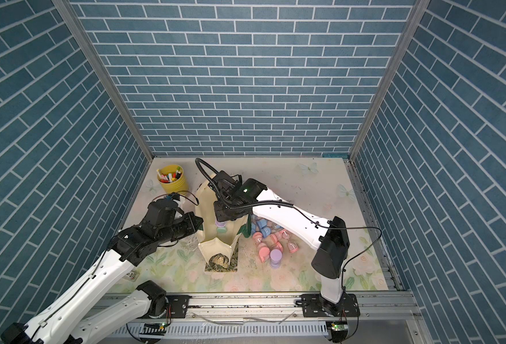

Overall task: Put the hourglass into the canvas bag
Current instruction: Place the hourglass in the canvas bag.

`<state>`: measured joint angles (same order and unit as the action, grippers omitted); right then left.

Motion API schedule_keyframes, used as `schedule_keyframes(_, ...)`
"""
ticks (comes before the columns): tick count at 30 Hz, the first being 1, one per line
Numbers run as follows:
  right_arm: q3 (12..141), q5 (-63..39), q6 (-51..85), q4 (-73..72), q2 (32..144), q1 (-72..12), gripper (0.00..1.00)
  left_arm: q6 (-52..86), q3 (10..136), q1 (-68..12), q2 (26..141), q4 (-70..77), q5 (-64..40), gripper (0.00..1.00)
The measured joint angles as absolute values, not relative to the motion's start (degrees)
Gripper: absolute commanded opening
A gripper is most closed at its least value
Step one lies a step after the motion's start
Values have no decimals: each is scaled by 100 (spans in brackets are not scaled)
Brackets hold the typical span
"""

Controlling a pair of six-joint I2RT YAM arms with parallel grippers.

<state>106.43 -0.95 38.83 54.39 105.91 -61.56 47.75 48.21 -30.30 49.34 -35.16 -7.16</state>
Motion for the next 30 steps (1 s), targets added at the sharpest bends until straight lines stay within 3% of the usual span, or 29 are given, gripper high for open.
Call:
schedule_keyframes(10, 10267, -89, 4025, 5395, 10818, -6313, 0, 4801, 4757, -3030, 4928, -3391, -740, 0)
schedule_keyframes(11, 10206, -91, 4040, 5387, 10822, -6313, 4, 4803, 4751, -3030, 4928, -3382, -740, 0)
schedule_keyframes(15, 10095, -84, 4075, 5363, 10857, -6313, 40, 4807, 4722, -3030, 4928, -3326, -751, 0)
schedule_keyframes(18, 10090, -14, 4097, 5352, 10855, -6313, 47, 4807, 4718, -3030, 4928, -3308, -760, 0)
schedule_keyframes(20, 10092, 58, 4104, 5354, 10849, -6313, 68, 4807, 4696, -3030, 4928, -3280, -757, 0)
schedule_keyframes(21, 10097, 86, 4097, 5358, 10842, -6313, 73, 4807, 4692, -3030, 4928, -3271, -760, 0)
schedule_keyframes(30, 10259, 515, 4047, 5522, 10464, -6313, 71, 4805, 4657, -3030, 4928, -3203, -779, 0)
